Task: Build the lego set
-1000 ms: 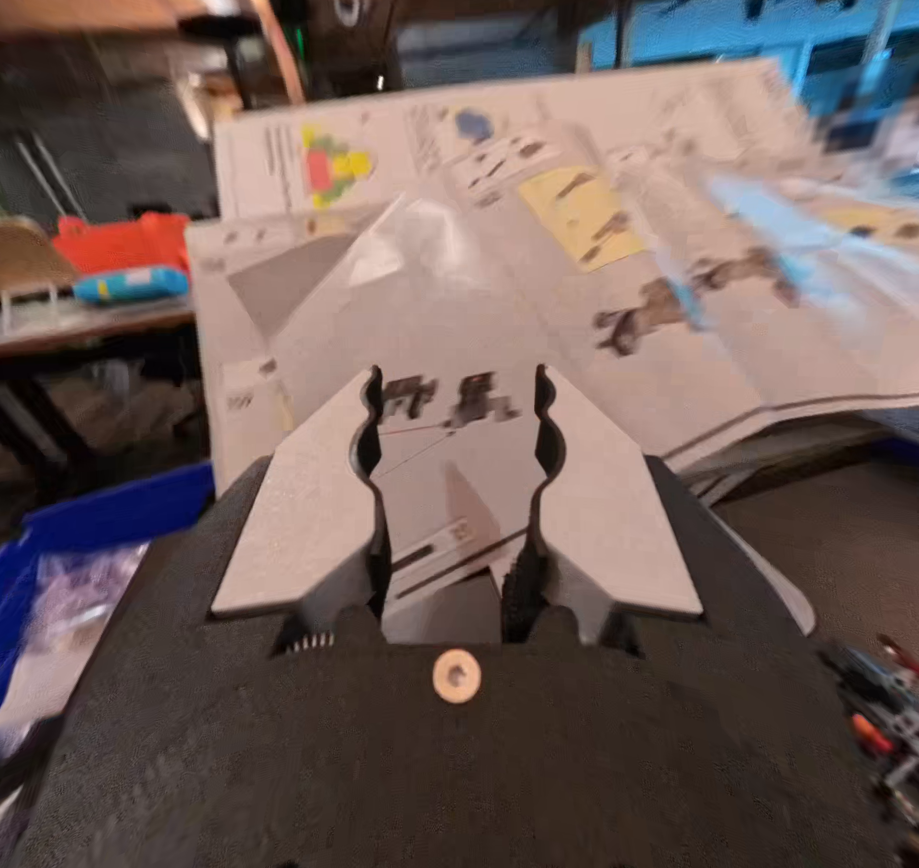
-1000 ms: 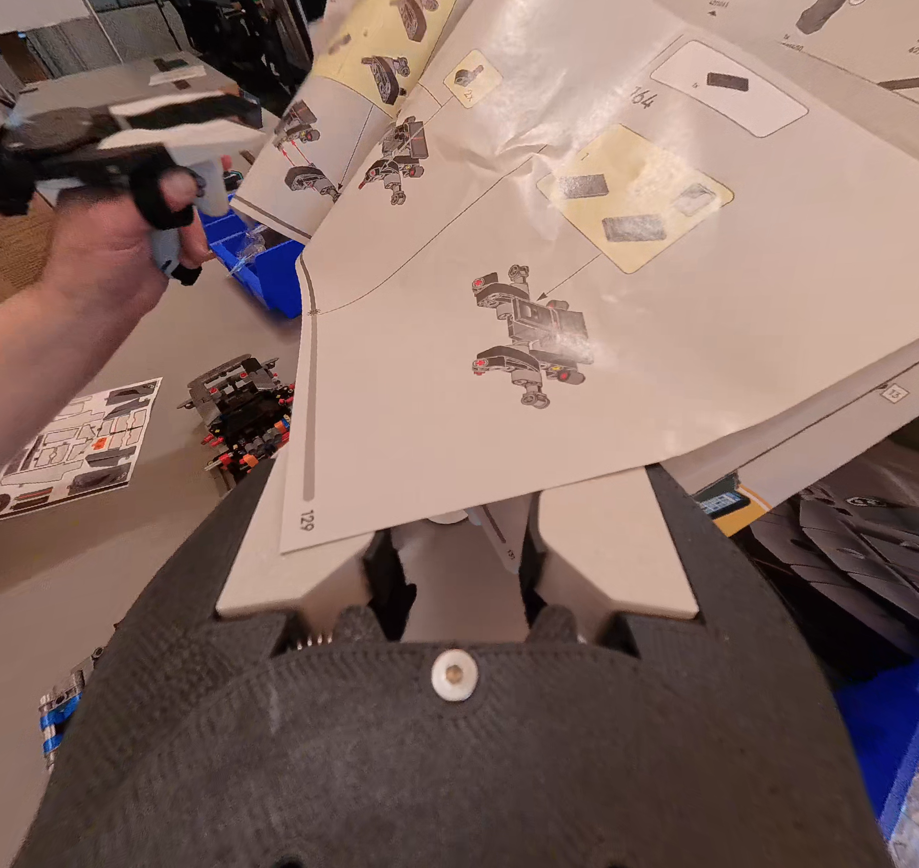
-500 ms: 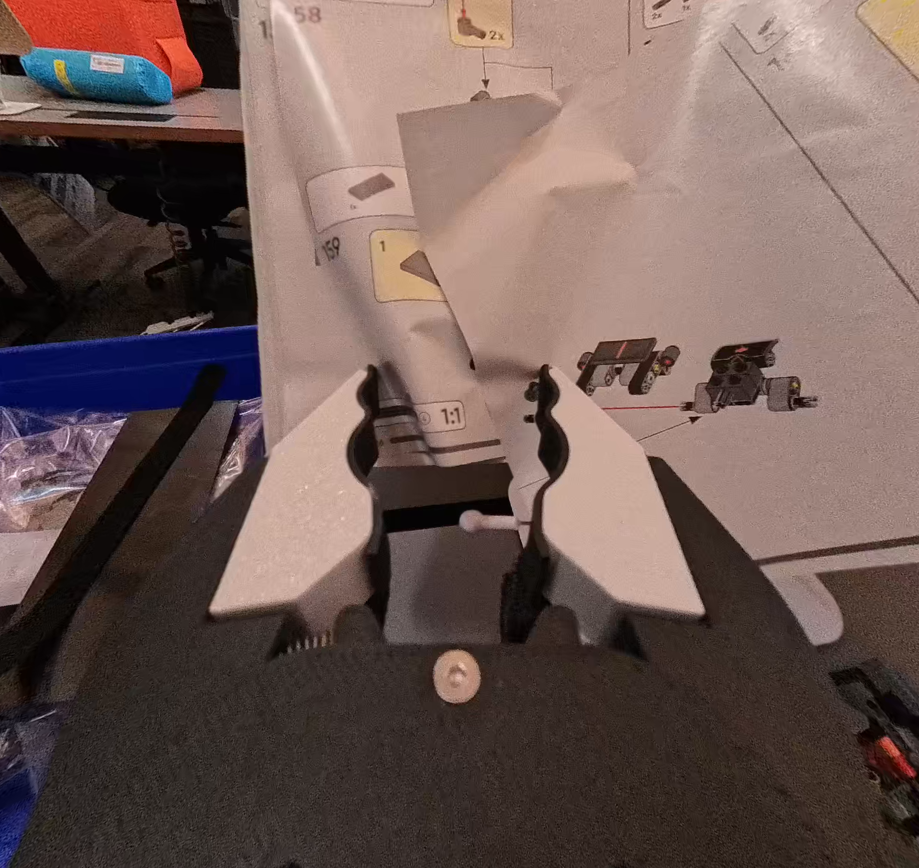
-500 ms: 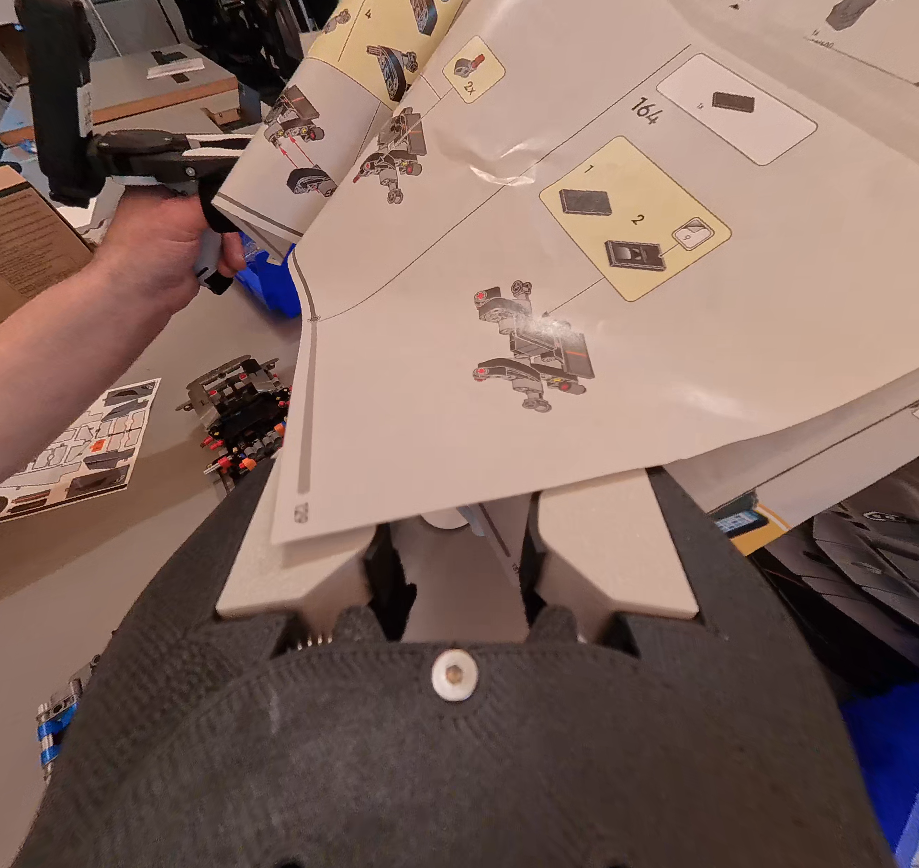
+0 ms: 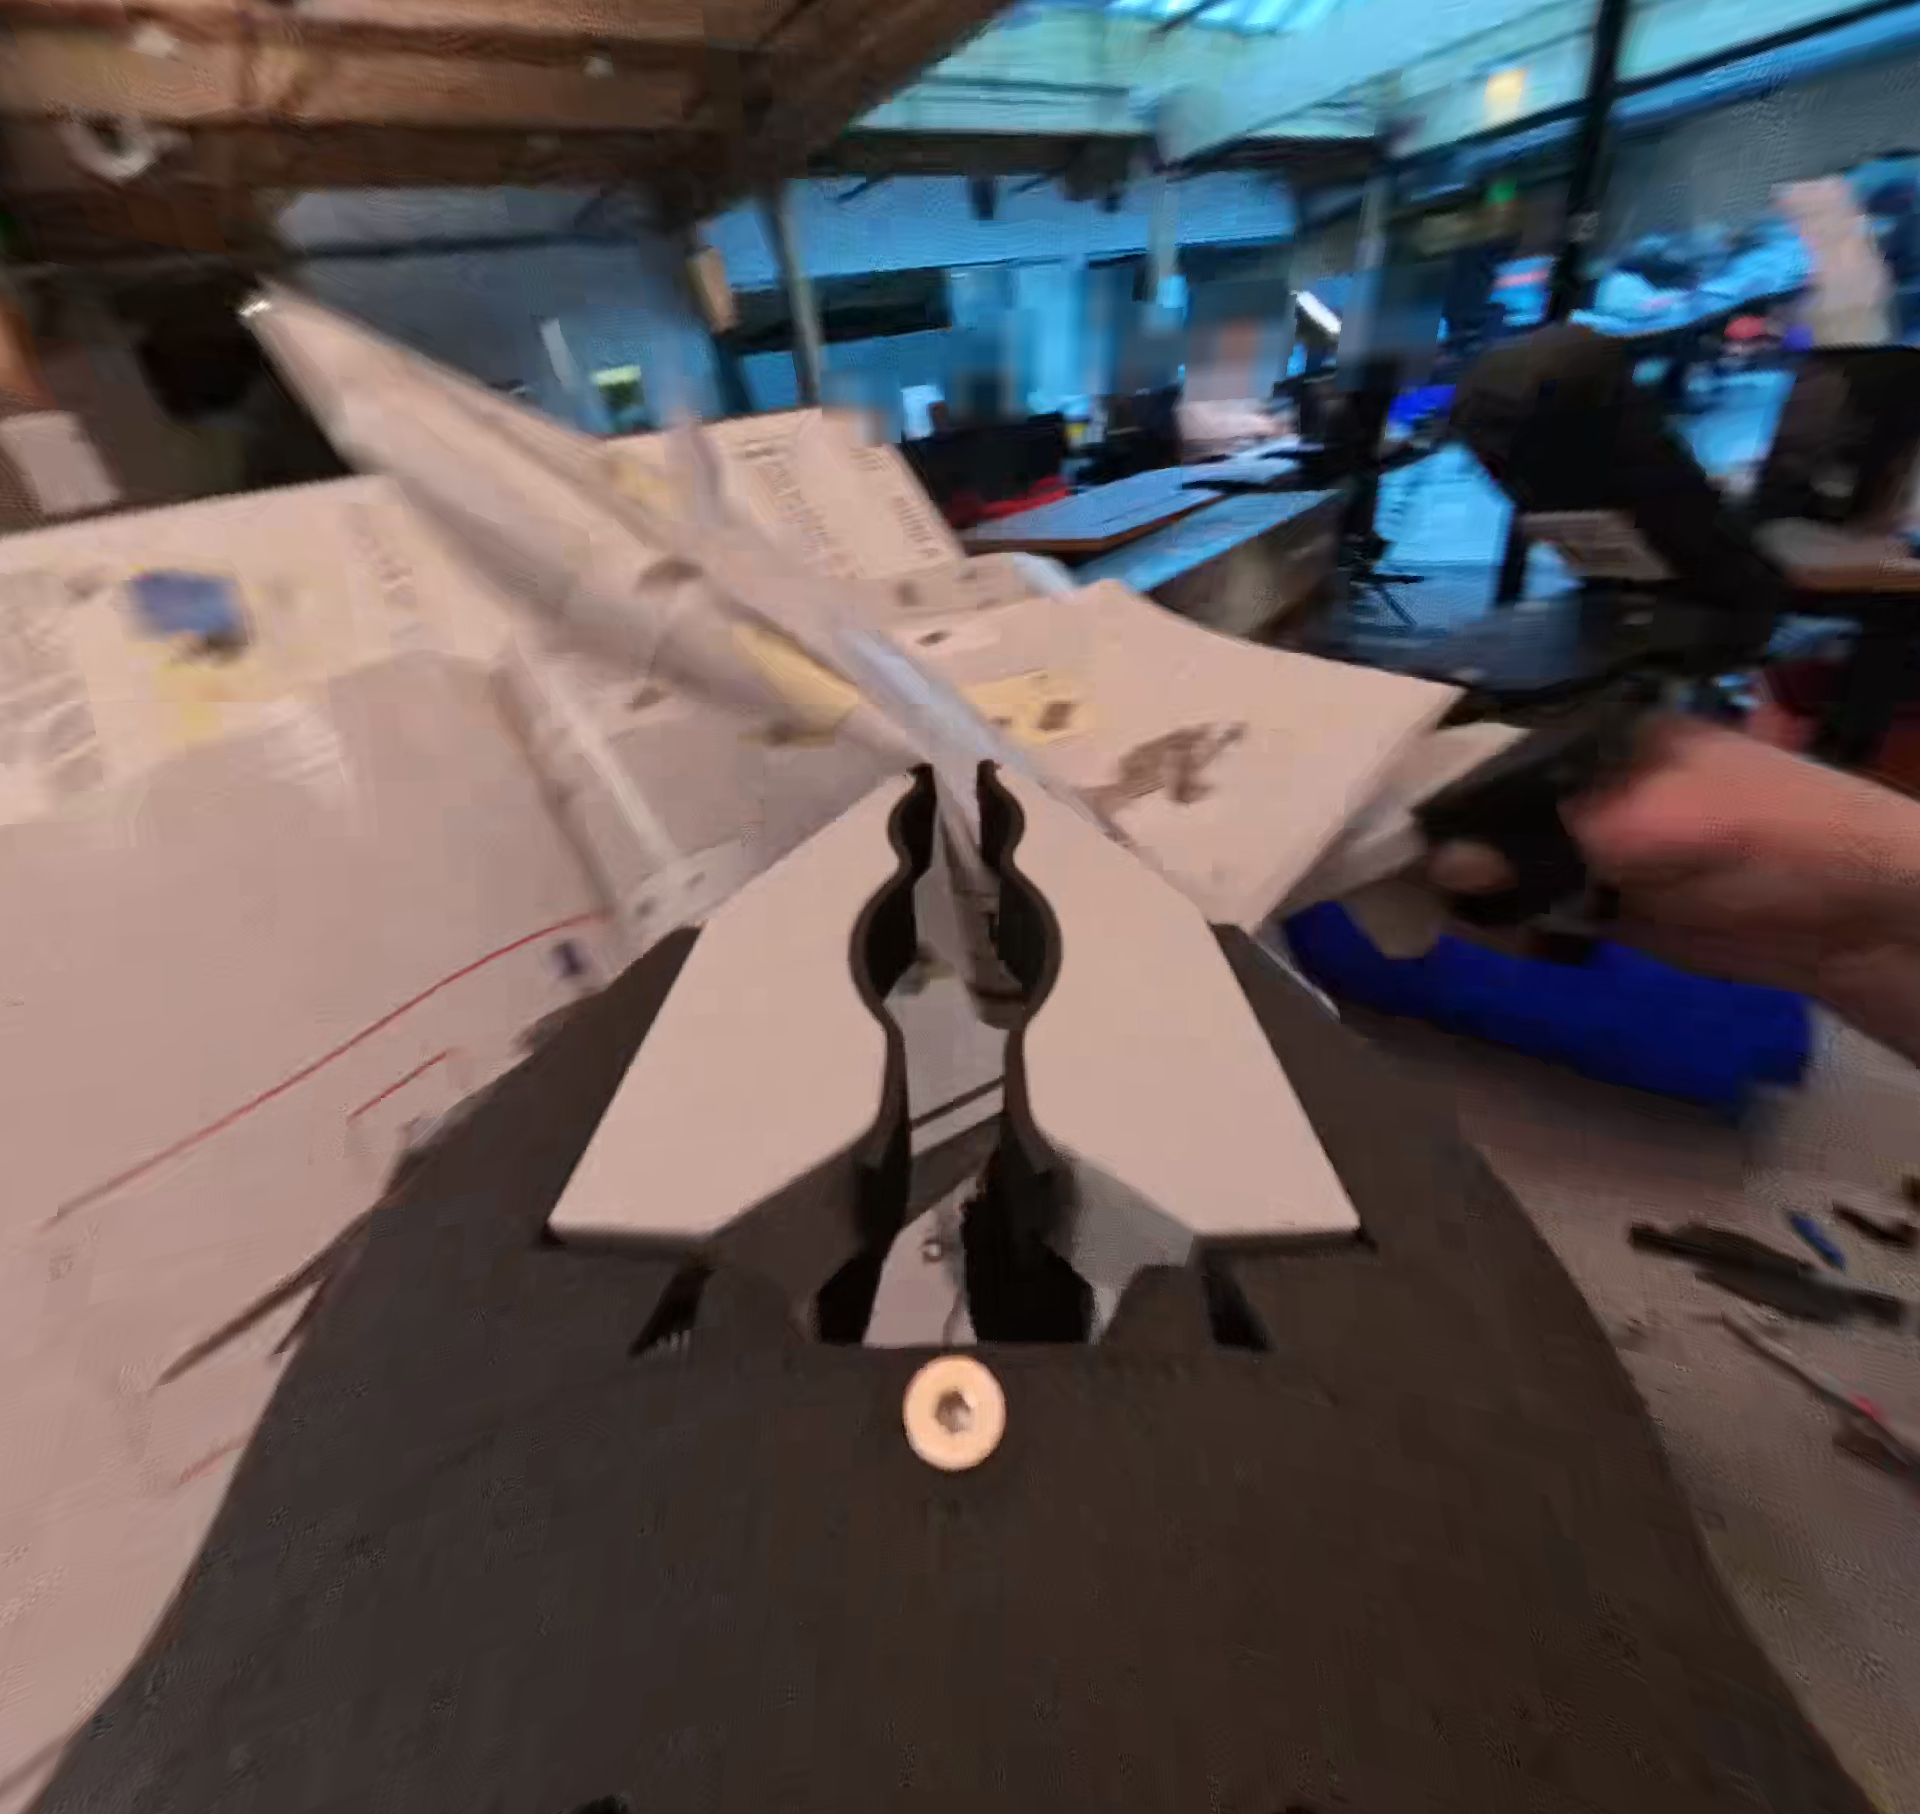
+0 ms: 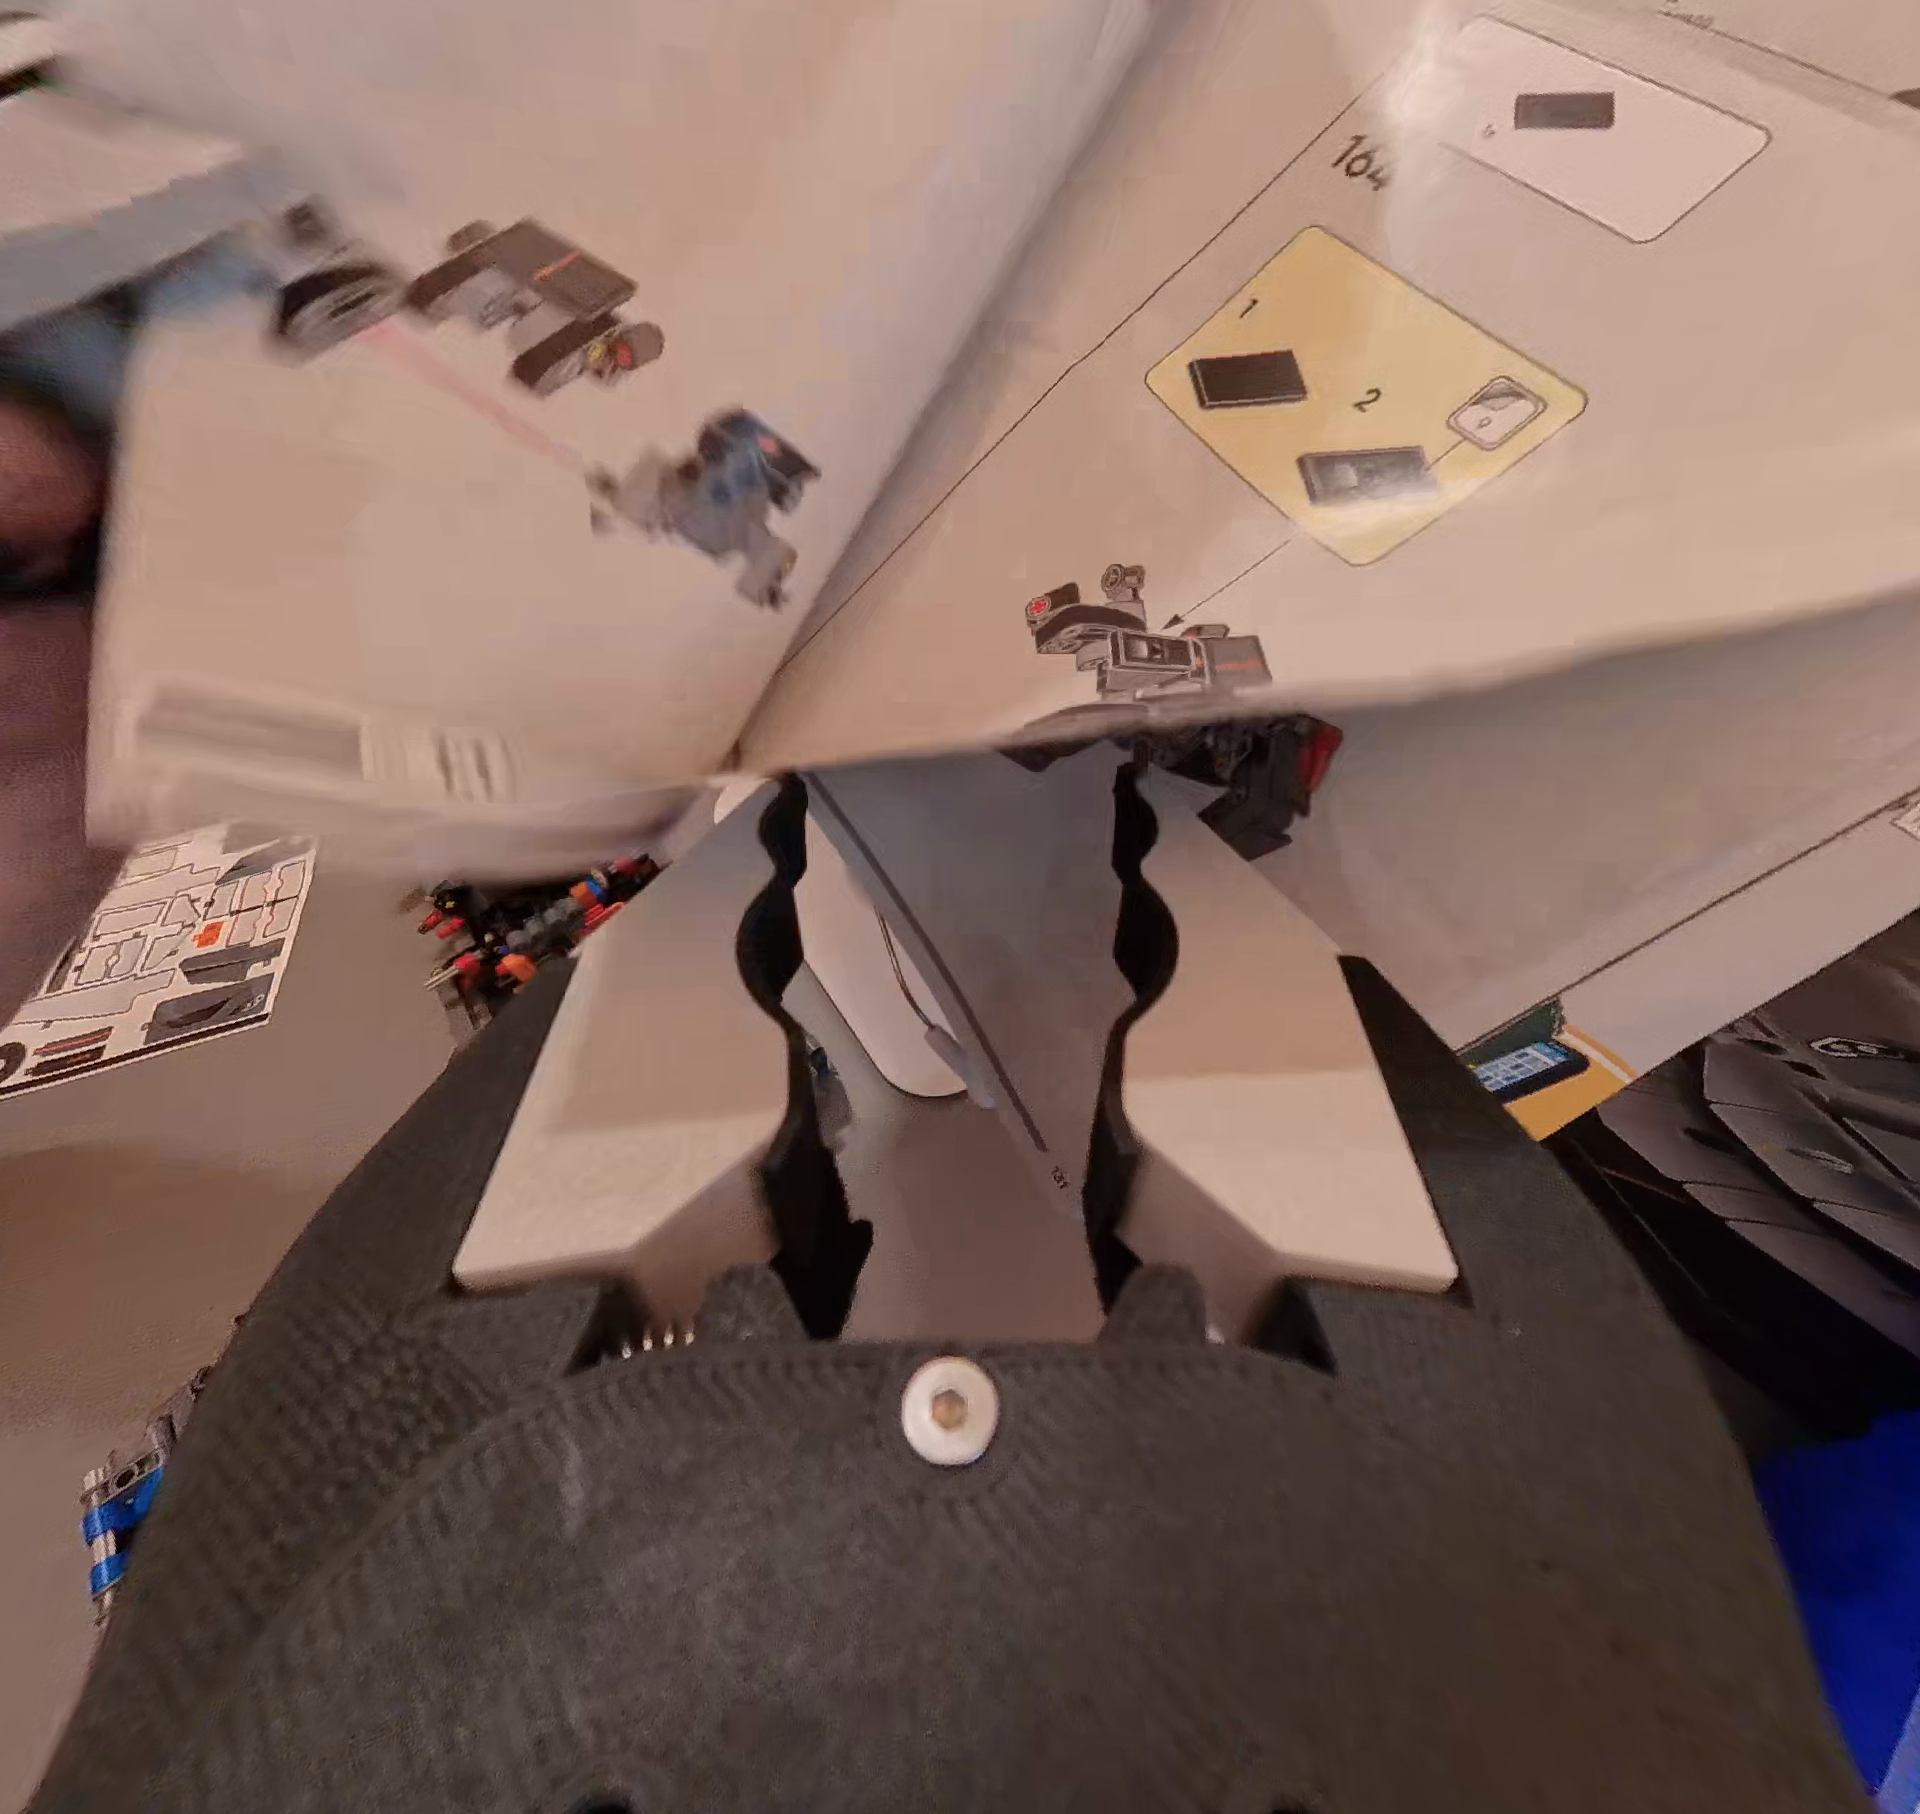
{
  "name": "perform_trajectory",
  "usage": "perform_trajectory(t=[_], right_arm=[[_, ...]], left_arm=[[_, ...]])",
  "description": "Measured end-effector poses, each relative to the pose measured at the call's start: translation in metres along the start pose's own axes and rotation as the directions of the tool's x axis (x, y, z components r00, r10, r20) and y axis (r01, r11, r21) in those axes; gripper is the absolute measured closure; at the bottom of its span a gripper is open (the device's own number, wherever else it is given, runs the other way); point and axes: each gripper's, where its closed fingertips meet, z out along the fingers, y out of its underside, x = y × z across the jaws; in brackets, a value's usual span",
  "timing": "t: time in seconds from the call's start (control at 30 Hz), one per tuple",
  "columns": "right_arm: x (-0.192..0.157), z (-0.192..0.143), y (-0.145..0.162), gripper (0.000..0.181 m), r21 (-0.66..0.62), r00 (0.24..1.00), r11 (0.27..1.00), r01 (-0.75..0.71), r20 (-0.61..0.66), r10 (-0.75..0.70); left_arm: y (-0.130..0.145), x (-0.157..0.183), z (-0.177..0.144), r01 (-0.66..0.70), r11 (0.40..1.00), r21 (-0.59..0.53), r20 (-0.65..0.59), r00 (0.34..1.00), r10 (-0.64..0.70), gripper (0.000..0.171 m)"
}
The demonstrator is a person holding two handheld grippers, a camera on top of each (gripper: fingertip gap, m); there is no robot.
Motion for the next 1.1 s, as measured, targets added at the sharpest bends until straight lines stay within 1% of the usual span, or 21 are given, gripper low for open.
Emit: perform_trajectory(t=[0.03, 0.07, 0.1, 0.13, 0.17, 0.2, 0.27, 0.33, 0.37, 0.4, 0.47, 0.5, 0.57, 0.67, 0.73, 0.8, 0.83, 0.87, 0.97, 1.03, 1.1], right_arm=[[0.000, 0.000, 0.000, 0.123, 0.001, 1.000, 1.000, -0.002, 0.000, 0.002], [0.000, 0.001, 0.000, 0.123, 0.001, 1.000, 1.000, -0.002, 0.000, 0.002], [0.001, 0.001, 0.001, 0.124, 0.001, 1.000, 1.000, -0.001, 0.001, 0.001], [0.001, 0.001, 0.001, 0.124, 0.000, 1.000, 1.000, -0.001, 0.002, 0.001], [0.000, 0.001, 0.002, 0.124, 0.001, 1.000, 1.000, -0.002, 0.006, 0.002], [0.001, 0.000, 0.002, 0.124, 0.003, 1.000, 1.000, -0.003, 0.008, 0.003], [0.002, -0.001, 0.003, 0.124, 0.003, 1.000, 1.000, -0.002, 0.006, 0.001], [0.004, -0.001, 0.004, 0.124, 0.006, 1.000, 1.000, -0.010, 0.011, 0.010], [0.004, -0.001, 0.004, 0.124, 0.008, 1.000, 1.000, -0.014, 0.012, 0.014], [0.005, 0.000, 0.004, 0.124, 0.009, 1.000, 1.000, -0.016, 0.010, 0.016], [0.004, 0.002, 0.004, 0.124, 0.009, 1.000, 1.000, -0.020, 0.010, 0.019], [0.004, 0.002, 0.004, 0.124, 0.007, 1.000, 1.000, -0.019, 0.009, 0.019], [0.003, 0.004, 0.004, 0.124, 0.000, 1.000, 1.000, -0.014, 0.005, 0.014], [0.006, 0.004, 0.004, 0.124, 0.002, 1.000, 1.000, -0.015, -0.011, 0.015], [0.011, 0.003, 0.003, 0.126, 0.008, 0.999, 1.000, -0.025, -0.023, 0.025], [0.012, 0.003, 0.004, 0.127, 0.011, 0.999, 1.000, -0.028, -0.025, 0.028], [0.012, 0.002, 0.004, 0.126, 0.015, 0.999, 0.999, -0.030, -0.022, 0.030], [0.012, 0.002, 0.004, 0.126, 0.020, 0.999, 0.999, -0.033, -0.019, 0.033], [0.013, 0.000, 0.006, 0.127, 0.025, 0.999, 0.999, -0.030, -0.013, 0.030], [0.014, -0.001, 0.006, 0.127, 0.030, 1.000, 0.999, -0.026, -0.010, 0.026], [0.015, -0.002, 0.006, 0.127, 0.034, 1.000, 0.999, -0.026, -0.009, 0.027]], left_arm=[[-0.006, 0.039, 0.007, -0.072, 0.997, 0.011, -0.132, 0.989, 0.073, 0.160], [-0.008, 0.064, 0.008, -0.156, 0.988, 0.017, -0.184, 0.970, 0.157, 0.150], [-0.009, 0.077, 0.005, -0.246, 0.968, 0.043, -0.185, 0.950, 0.250, 0.141], [-0.014, 0.078, -0.004, -0.316, 0.944, 0.089, -0.131, 0.936, 0.326, 0.140], [-0.022, 0.066, -0.017, -0.343, 0.928, 0.144, -0.031, 0.936, 0.351, 0.143], [-0.025, 0.047, -0.031, -0.325, 0.931, 0.168, 0.045, 0.946, 0.322, 0.143], [-0.016, -0.013, -0.060, -0.274, 0.952, 0.136, 0.219, 0.945, 0.241, 0.143], [0.016, -0.062, -0.069, -0.103, 0.994, 0.044, 0.255, 0.963, 0.088, 0.135], [0.026, -0.075, -0.069, -0.002, 0.999, 0.049, 0.244, 0.970, -0.010, 0.136], [0.032, -0.078, -0.063, 0.076, 0.996, 0.051, 0.202, 0.976, -0.085, 0.136], [0.042, -0.069, -0.038, 0.132, 0.991, -0.025, 0.141, 0.982, -0.127, 0.134], [0.039, -0.059, -0.024, 0.128, 0.991, -0.024, 0.112, 0.986, -0.125, 0.137], [0.026, -0.020, 0.004, 0.113, 0.994, -0.013, -0.005, 0.994, -0.113, 0.139], [0.021, 0.038, 0.048, -0.043, 0.996, -0.081, -0.091, 0.995, 0.035, 0.143], [0.038, 0.074, 0.075, -0.104, 0.979, -0.176, -0.199, 0.978, 0.068, 0.143], [0.056, 0.087, 0.089, -0.158, 0.958, -0.238, -0.229, 0.968, 0.102, 0.144], [0.053, 0.089, 0.088, -0.158, 0.962, -0.222, -0.222, 0.969, 0.109, 0.143], [0.044, 0.091, 0.080, -0.166, 0.971, -0.174, -0.231, 0.965, 0.124, 0.142], [0.017, 0.078, 0.039, -0.202, 0.979, -0.041, -0.185, 0.964, 0.191, 0.138], [0.011, 0.047, 0.011, -0.174, 0.984, -0.037, -0.088, 0.981, 0.170, 0.136], [0.012, 0.008, -0.018, -0.133, 0.990, -0.045, 0.002, 0.991, 0.134, 0.135]])
